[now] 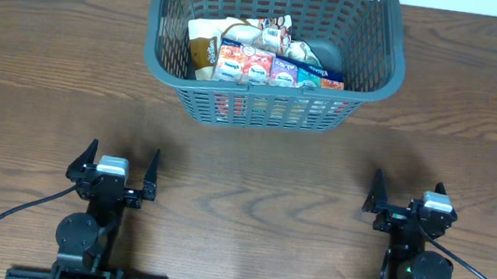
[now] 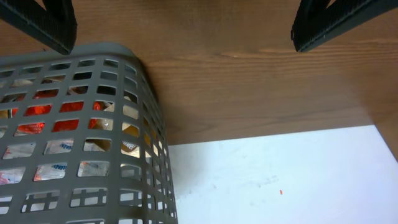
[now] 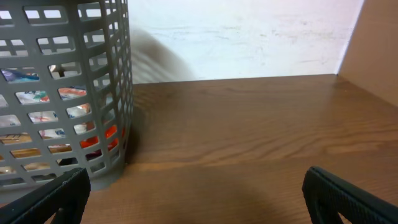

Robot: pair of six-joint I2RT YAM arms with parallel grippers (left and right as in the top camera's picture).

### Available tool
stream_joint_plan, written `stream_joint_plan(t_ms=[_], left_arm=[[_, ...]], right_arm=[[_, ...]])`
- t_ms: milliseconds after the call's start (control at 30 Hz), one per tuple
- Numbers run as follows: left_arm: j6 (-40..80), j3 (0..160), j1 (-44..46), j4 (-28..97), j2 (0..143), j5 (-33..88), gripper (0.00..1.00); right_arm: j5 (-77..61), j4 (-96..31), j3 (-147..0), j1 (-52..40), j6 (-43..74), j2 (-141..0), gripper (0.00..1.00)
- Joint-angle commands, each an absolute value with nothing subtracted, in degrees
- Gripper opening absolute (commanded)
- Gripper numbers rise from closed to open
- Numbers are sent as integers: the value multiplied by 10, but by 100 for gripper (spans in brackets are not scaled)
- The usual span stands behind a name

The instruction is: Pack container

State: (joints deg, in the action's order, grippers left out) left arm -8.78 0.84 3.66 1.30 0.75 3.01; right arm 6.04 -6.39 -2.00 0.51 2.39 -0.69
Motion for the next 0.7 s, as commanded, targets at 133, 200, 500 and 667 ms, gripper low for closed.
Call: stream_joint_plan(t_ms=[133, 200, 500, 667], left_arm=[[-80, 2, 40, 40, 1, 23, 99], [-69, 2, 40, 40, 1, 23, 99], [19, 2, 39, 40, 1, 23, 99], [18, 2, 39, 40, 1, 23, 99]], right_arm=[[60, -63, -15, 3, 27, -3, 99], [60, -63, -15, 3, 27, -3, 99], [60, -63, -15, 3, 27, -3, 99], [60, -63, -15, 3, 27, -3, 99]])
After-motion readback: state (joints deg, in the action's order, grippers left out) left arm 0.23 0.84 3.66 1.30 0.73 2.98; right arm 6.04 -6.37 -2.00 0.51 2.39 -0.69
